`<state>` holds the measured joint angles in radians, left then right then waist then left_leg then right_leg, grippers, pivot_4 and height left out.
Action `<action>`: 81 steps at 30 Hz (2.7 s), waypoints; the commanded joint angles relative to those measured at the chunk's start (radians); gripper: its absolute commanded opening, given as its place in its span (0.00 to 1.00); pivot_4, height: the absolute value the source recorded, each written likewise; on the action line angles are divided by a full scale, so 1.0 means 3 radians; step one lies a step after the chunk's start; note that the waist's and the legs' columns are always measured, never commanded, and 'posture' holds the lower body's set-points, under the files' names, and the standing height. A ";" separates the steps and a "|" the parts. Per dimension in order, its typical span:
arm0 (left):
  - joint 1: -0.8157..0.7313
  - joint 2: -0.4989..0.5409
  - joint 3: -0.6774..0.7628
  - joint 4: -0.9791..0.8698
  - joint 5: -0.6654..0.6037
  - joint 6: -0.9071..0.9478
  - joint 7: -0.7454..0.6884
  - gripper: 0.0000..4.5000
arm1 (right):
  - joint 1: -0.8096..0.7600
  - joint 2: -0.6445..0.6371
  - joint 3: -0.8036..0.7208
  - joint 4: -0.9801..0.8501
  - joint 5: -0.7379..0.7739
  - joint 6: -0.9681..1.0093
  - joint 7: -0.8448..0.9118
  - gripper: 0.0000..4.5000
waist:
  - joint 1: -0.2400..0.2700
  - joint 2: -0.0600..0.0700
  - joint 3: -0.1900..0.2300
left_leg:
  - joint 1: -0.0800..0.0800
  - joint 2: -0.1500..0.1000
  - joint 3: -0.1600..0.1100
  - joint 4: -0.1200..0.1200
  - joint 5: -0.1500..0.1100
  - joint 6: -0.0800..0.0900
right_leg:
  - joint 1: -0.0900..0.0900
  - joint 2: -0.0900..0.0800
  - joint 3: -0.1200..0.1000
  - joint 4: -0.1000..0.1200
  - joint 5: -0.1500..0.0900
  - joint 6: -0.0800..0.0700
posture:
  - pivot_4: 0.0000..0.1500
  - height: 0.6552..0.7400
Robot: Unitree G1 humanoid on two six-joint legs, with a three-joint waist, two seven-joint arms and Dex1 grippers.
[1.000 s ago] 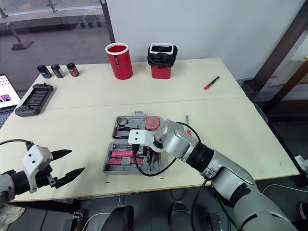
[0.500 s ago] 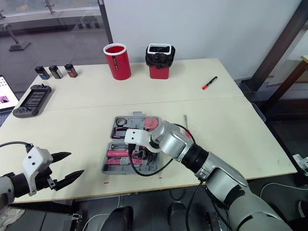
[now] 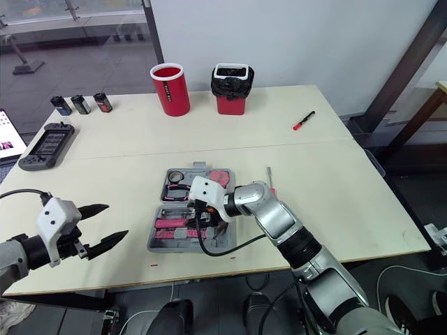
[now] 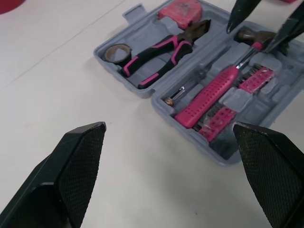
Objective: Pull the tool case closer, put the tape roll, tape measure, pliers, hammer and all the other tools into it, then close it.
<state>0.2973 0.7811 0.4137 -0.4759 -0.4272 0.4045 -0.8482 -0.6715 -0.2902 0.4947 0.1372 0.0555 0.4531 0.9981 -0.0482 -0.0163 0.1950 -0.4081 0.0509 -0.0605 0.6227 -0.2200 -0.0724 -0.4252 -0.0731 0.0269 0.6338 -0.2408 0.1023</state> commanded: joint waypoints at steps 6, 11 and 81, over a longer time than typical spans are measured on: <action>-0.0019 0.0008 0.0064 -0.0026 -0.0021 -0.0079 -0.0026 1.00 | -0.0074 0.0271 -0.0084 0.0559 -0.0002 -0.0380 0.0010 0.02 | 0.0009 0.0000 0.0000 | -0.0001 0.0001 0.0000 -0.0002 0.0000 0.0000 | -0.0001 0.0001 0.0001 -0.0001 0.0000 0.0000 | 1.00 1.00; -0.0036 0.0027 0.0049 -0.0037 -0.0023 -0.0052 -0.0035 1.00 | -0.0108 0.0382 0.0088 0.1047 -0.0238 -0.0591 -0.0013 0.02 | 0.0010 0.0000 0.0000 | -0.0001 0.0001 0.0000 0.0000 0.0000 0.0000 | 0.0000 0.0001 0.0001 -0.0001 0.0000 0.0000 | 1.00 1.00; -0.0193 0.0094 0.0101 0.0707 -0.0421 -0.0571 -0.0456 1.00 | 0.0931 -0.1130 -0.1941 0.0223 0.0292 -0.0470 -0.1009 1.00 | 0.0082 0.0025 -0.0014 | 0.0021 -0.0058 -0.0079 -0.0034 0.0001 0.0002 | 0.0058 -0.0077 -0.0102 -0.0004 -0.0053 0.0001 | 1.00 1.00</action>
<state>0.2586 0.7899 0.4702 -0.2060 -0.5212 0.1951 -0.9720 -0.3674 -0.6119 -0.1197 0.2669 0.1782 0.2644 0.7214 -0.0236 -0.0088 0.1908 -0.4022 0.0334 -0.0830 0.6126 -0.2198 -0.0719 -0.4080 -0.0963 -0.0029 0.6321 -0.2568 0.1028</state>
